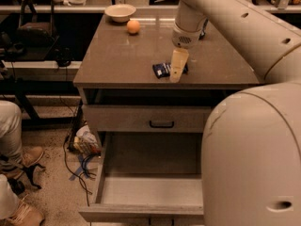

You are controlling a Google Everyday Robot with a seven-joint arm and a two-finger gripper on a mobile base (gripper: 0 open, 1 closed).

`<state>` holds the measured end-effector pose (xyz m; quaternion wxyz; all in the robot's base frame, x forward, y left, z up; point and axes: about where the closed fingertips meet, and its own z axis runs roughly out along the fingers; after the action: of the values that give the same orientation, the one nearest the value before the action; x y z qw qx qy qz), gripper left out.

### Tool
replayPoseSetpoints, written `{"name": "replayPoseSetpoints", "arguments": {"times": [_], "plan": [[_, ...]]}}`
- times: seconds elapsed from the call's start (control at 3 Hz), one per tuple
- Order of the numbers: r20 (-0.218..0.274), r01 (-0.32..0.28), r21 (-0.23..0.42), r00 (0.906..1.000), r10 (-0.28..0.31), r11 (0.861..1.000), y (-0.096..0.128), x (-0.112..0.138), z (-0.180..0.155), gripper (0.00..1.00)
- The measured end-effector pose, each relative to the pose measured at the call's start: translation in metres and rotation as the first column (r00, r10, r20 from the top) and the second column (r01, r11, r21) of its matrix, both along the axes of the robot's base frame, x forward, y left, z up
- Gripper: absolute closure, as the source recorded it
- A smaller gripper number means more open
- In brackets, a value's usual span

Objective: Place rxbar blueberry into middle drawer

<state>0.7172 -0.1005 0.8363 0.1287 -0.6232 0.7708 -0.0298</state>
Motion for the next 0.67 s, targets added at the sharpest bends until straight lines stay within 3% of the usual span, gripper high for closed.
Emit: {"name": "replayPoseSetpoints", "arguments": {"times": [0.67], "plan": [[-0.04, -0.005, -0.034, 0.9992, 0.003, 0.999, 0.0004, 0.0031, -0.0079, 0.0]]}}
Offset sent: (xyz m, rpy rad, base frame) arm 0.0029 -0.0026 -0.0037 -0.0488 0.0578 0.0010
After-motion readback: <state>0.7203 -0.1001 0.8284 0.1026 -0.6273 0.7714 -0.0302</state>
